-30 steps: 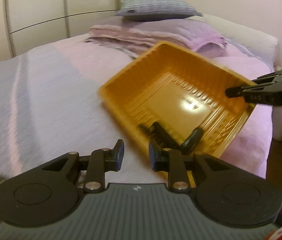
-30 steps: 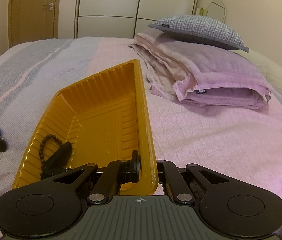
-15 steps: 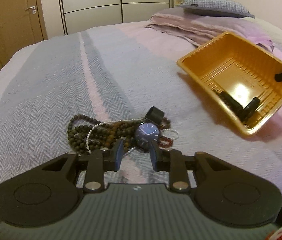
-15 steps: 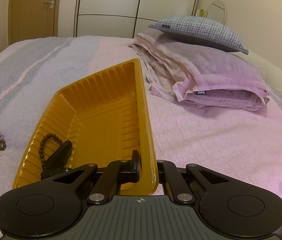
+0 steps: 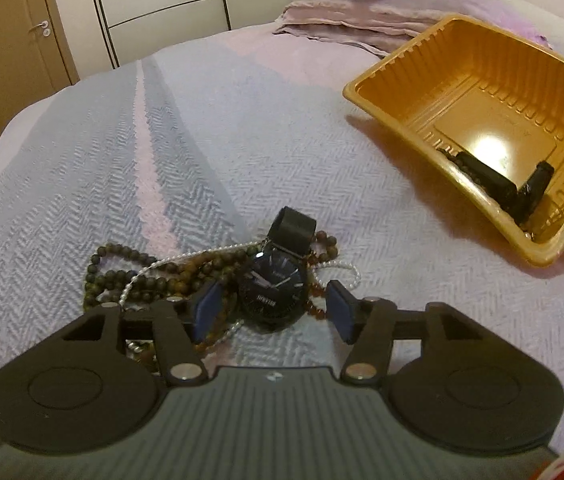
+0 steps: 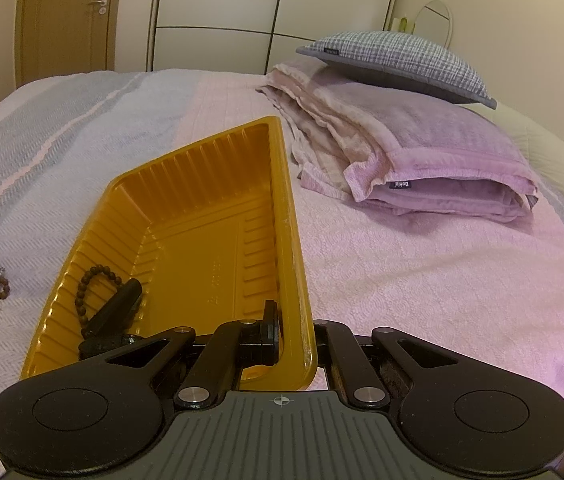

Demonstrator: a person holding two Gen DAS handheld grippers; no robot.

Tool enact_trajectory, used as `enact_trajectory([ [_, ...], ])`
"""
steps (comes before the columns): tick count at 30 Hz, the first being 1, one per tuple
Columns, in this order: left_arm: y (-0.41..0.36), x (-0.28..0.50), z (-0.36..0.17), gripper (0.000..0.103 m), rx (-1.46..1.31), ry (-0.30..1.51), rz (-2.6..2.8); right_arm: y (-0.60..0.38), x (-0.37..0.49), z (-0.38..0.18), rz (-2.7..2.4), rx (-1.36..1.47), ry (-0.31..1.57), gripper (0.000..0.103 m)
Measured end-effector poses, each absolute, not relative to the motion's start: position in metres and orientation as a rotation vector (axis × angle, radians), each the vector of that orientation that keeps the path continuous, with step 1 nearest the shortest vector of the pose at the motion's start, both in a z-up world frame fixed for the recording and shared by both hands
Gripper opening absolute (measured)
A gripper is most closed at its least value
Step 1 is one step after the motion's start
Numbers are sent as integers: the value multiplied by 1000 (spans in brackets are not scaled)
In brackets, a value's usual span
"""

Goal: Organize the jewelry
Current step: 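Grasp the black wristwatch from the jewelry pile with the left gripper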

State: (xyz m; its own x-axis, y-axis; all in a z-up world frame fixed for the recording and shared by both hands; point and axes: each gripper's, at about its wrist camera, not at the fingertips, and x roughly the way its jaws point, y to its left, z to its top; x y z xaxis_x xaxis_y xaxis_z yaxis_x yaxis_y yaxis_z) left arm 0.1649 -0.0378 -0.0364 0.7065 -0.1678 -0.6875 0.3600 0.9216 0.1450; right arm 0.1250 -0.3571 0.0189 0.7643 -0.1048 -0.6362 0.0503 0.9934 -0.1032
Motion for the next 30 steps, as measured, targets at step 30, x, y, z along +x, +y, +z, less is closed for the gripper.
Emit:
enact_trajectory([
  [30,-45,159,-22,39,302,657,-268,-359,128,16,-83,-84,700,4],
])
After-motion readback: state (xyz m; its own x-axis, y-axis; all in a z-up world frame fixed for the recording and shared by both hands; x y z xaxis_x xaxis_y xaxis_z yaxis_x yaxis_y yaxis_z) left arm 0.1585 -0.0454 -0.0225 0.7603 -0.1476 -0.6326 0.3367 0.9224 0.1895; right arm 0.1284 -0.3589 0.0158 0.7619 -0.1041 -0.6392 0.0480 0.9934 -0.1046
